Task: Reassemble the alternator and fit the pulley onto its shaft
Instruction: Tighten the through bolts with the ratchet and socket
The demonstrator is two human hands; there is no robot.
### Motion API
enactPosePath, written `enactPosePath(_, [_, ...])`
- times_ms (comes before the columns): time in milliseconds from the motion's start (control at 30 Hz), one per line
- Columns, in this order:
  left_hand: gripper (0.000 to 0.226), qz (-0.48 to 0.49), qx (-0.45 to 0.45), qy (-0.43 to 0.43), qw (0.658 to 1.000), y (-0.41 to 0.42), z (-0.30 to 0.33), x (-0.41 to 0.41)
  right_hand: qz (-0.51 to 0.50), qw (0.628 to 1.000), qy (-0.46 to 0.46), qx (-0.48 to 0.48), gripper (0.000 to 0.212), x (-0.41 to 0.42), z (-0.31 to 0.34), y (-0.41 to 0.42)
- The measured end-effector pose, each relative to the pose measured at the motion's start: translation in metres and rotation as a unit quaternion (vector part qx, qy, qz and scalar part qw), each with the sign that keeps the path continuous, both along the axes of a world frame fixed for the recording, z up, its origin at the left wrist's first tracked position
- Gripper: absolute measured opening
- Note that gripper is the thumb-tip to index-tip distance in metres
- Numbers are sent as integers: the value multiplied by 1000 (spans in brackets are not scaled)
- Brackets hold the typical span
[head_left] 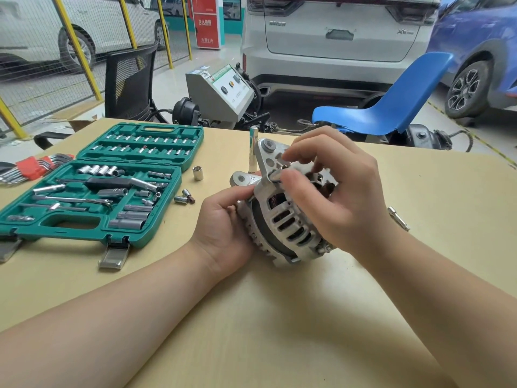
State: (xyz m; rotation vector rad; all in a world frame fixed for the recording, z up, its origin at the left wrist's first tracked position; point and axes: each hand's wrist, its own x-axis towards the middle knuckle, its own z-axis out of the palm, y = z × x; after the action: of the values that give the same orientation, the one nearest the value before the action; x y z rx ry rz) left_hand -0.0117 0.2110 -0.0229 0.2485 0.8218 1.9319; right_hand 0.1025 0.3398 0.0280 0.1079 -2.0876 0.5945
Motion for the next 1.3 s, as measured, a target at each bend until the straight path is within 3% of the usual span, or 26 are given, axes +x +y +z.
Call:
enactPosePath(267, [57, 12, -1, 1, 1000, 2, -1, -1, 7, 1000, -16, -9, 4, -1, 1, 0])
enactPosePath(400, [62, 9, -7, 9, 1000, 1, -1, -1, -24, 1000, -6, 4, 20, -3, -1, -1])
enactPosePath(567, [34, -17, 15, 24, 999, 0, -4, -3, 13, 1000, -13, 12, 11, 1, 0, 1])
enactPosePath(667, [35, -12, 12, 22, 1000, 1, -4, -3, -10, 1000, -15, 23, 7, -2, -1, 1])
enactPosePath(833, [46, -3, 9, 14, 1000, 1, -5, -4, -34, 999, -4, -1, 30, -4, -2, 0])
enactPosePath(1100, [37, -5, 3, 15, 1000, 1, -6, -5, -30, 997, -7, 68, 9, -1, -3, -3])
enactPosePath(1300, [41, -8, 4, 18, 1000, 0, -4, -4, -44, 998, -37, 36, 27, -3, 0, -6])
